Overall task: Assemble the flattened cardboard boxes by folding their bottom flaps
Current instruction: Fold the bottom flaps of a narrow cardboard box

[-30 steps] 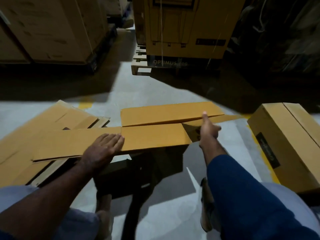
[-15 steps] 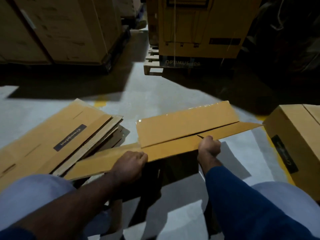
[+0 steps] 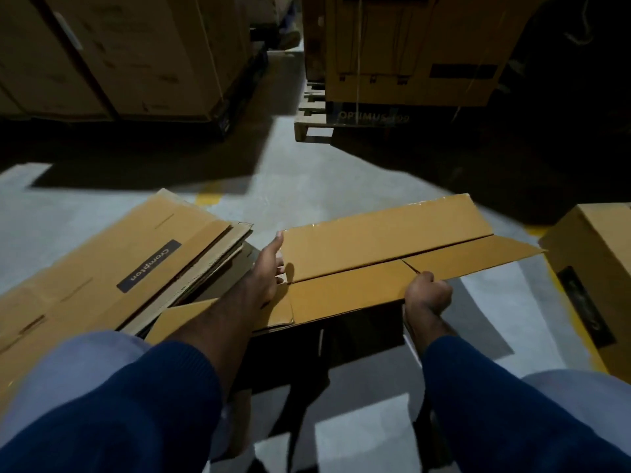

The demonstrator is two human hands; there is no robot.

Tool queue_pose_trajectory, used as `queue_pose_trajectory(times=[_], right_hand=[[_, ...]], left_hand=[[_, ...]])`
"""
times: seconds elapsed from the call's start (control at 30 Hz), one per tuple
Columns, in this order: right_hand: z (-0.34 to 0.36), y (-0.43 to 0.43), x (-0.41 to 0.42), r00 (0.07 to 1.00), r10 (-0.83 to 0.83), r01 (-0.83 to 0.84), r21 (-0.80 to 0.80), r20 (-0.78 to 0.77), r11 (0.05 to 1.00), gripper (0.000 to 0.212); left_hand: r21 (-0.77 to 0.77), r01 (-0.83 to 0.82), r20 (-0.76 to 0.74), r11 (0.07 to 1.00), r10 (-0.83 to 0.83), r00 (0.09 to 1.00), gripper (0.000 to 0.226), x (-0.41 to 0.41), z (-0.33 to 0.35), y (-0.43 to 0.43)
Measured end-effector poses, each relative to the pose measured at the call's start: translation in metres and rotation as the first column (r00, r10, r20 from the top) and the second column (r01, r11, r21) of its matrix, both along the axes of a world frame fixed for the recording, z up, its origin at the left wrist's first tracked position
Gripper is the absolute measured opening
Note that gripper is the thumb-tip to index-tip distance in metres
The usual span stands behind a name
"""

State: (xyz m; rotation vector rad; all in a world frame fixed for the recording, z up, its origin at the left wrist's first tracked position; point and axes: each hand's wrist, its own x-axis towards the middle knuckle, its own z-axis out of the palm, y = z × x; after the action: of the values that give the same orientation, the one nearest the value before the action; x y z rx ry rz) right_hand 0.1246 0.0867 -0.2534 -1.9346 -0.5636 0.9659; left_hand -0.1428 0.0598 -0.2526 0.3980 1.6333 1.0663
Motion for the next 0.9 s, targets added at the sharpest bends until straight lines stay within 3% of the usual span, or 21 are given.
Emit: queue_pose_trajectory(times=[0.2, 0.3, 0.43, 0.47, 0.5, 0.53, 0.6, 0.63, 0.7, 0.77, 0.83, 0.9], right_hand=[[0.005, 0.007, -0.004, 0.994, -0.056, 0.055, -0.007, -0.094, 0.998, 0.026], [0.011, 0.007, -0.005, 0.977, -0.130, 0.130, -0.013, -0.171, 0.991, 0.032], [0.023, 0.006, -0.009, 0.961, -0.164, 0.167, -0.005, -0.223, 0.986, 0.037], [0.024, 0.006, -0.009, 0.960, -0.141, 0.143, -0.007, -0.244, 0.990, 0.038], [0.026, 0.006, -0.009, 0.956, -0.094, 0.099, 0.003, -0.277, 0.995, 0.040], [0.027, 0.004, -0.008, 0.946, -0.028, 0.038, 0.025, -0.324, 0.999, 0.042], [0.031, 0.002, -0.006, 0.919, 0.044, -0.025, 0.052, -0.393, 0.998, 0.044], [0.033, 0.002, -0.005, 0.911, 0.037, -0.020, 0.047, -0.410, 0.999, 0.043], [0.035, 0.001, 0.000, 0.892, -0.036, 0.052, 0.022, -0.451, 0.998, 0.038], [0.034, 0.002, 0.001, 0.862, -0.059, 0.070, 0.003, -0.504, 0.998, 0.033], [0.038, 0.002, -0.001, 0.816, -0.031, 0.063, 0.035, -0.577, 0.997, 0.043], [0.043, 0.006, -0.002, 0.862, 0.009, 0.023, 0.057, -0.507, 0.998, 0.052]], left_hand=[[0.182, 0.224, -0.050, 0.957, -0.219, 0.974, 0.056, 0.006, -0.001, -0.028], [0.242, 0.339, -0.205, 0.909, -0.294, 0.934, 0.040, 0.006, 0.000, -0.052], [0.248, 0.506, -0.346, 0.826, -0.412, 0.843, 0.054, 0.012, 0.014, -0.062], [0.213, 0.601, -0.467, 0.770, -0.460, 0.755, 0.059, 0.018, 0.020, -0.062], [0.103, 0.708, -0.611, 0.699, -0.517, 0.600, 0.063, 0.027, 0.027, -0.063], [-0.061, 0.780, -0.734, 0.623, -0.558, 0.388, 0.064, 0.039, 0.031, -0.063], [-0.398, 0.734, -0.833, 0.550, -0.551, -0.039, 0.065, 0.060, 0.029, -0.064], [-0.482, 0.667, -0.840, 0.568, -0.517, -0.166, 0.064, 0.067, 0.024, -0.065], [-0.517, 0.579, -0.853, 0.630, -0.433, -0.290, 0.061, 0.071, 0.016, -0.068], [-0.507, 0.554, -0.862, 0.661, -0.400, -0.311, 0.060, 0.068, 0.017, -0.068], [-0.512, 0.556, -0.859, 0.655, -0.394, -0.327, 0.057, 0.067, 0.025, -0.066], [-0.513, 0.550, -0.858, 0.659, -0.388, -0.336, 0.055, 0.068, 0.032, -0.067]])
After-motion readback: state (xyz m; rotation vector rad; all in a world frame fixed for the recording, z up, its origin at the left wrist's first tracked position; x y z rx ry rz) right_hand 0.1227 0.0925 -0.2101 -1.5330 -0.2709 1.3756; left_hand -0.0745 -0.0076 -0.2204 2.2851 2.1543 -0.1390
